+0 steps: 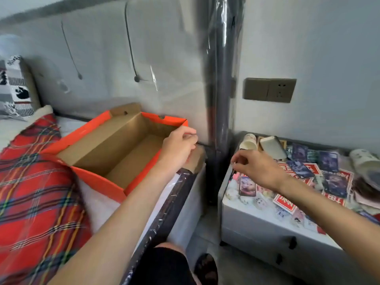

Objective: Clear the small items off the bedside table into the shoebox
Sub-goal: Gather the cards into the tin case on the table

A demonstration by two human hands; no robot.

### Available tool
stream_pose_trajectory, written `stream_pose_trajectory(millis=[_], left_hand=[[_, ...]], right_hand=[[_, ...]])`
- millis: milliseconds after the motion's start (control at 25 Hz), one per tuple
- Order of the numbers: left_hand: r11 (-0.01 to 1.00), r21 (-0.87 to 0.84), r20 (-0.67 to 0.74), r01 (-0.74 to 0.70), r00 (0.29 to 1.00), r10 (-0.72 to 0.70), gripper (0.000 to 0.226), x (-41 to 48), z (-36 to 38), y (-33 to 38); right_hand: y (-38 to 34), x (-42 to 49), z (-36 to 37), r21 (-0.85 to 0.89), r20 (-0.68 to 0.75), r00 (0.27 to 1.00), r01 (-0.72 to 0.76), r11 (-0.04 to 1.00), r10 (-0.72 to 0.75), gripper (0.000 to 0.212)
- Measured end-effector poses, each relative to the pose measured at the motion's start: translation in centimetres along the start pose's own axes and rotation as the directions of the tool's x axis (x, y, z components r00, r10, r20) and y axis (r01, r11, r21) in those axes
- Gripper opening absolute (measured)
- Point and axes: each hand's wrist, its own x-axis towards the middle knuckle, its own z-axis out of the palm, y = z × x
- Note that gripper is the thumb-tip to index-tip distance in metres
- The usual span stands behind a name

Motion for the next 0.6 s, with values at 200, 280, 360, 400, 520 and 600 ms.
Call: stream_pose_trajectory(millis=[200, 280, 360, 400, 520, 600], left_hand=[[0.932, -0.265, 0.143, 0.246, 0.966, -0.215, 0.013, 3.7, 10.7, -3.2], [0.894, -0.323, 0.132, 0.311, 0.95, -0.283, 0.014, 5.7, 13.9, -5.0], [0.864, -0.355, 0.124, 0.357, 0.934, -0.335, 0.016, 7.0, 16.3, -6.5], [0.858, -0.365, 0.121, 0.362, 0.932, -0.342, 0.016, 7.5, 17.1, -6.9], [0.856, -0.386, 0.096, 0.345, 0.938, -0.334, 0.016, 8.3, 18.3, -7.1], [0.833, -0.453, 0.088, 0.318, 0.946, -0.313, 0.017, 8.4, 18.8, -6.3]], right_hand=[[10.0, 2.8, 2.9, -0.224, -0.052, 0.995, -0.097, 0.97, 0.087, 0.039], [12.3, 5.1, 5.1, -0.227, -0.079, 0.995, -0.079, 0.971, 0.062, 0.042], [13.6, 6.8, 7.3, -0.23, -0.101, 0.994, -0.066, 0.971, 0.044, 0.038], [14.0, 7.3, 8.1, -0.237, -0.126, 0.991, -0.064, 0.97, 0.035, 0.033], [14.3, 7.8, 9.2, -0.262, -0.203, 0.979, -0.056, 0.963, 0.002, 0.026], [14.2, 7.9, 9.4, -0.253, -0.208, 0.978, -0.06, 0.966, 0.006, 0.028]])
